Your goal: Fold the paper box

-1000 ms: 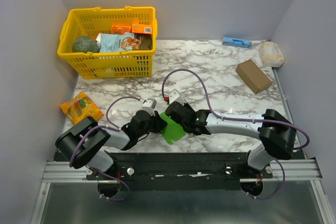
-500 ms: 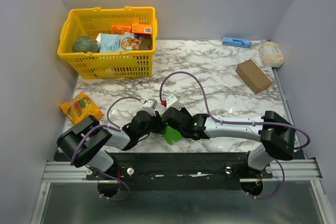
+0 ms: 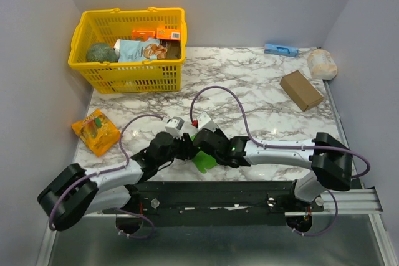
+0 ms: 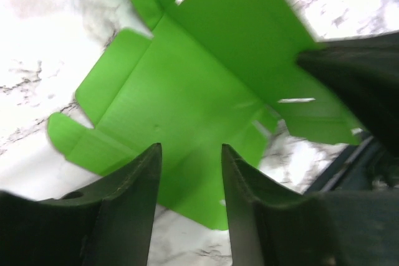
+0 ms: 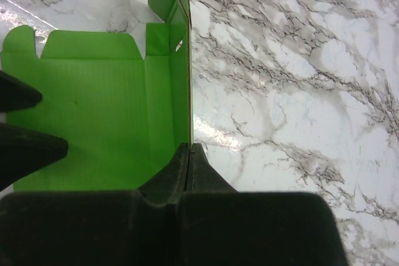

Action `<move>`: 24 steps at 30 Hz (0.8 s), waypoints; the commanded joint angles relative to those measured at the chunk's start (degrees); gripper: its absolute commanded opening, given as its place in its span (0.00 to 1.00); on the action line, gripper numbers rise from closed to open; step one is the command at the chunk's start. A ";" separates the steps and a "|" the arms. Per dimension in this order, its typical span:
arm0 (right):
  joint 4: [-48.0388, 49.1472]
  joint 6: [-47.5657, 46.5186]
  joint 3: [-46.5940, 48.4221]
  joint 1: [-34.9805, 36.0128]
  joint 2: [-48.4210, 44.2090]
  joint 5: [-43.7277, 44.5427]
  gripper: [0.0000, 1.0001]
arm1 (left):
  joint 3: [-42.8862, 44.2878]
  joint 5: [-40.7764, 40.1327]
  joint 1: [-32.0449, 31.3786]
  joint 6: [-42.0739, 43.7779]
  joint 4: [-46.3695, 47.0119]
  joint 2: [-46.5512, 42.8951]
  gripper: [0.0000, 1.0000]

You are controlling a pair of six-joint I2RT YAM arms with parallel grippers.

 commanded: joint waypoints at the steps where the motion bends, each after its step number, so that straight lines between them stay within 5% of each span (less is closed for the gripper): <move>1: 0.48 -0.09 -2.59 0.55 -1.14 -1.81 0.01 | 4.43 -5.55 0.17 2.96 -13.96 -10.43 0.62; 10: 1.28 0.35 -3.12 0.55 -1.05 -2.60 0.01 | 17.17 -8.55 5.35 3.32 -20.91 -4.06 0.69; 24: 1.19 0.43 -2.77 0.55 -1.14 -2.95 0.00 | 23.17 3.23 9.66 3.66 -8.97 7.56 0.58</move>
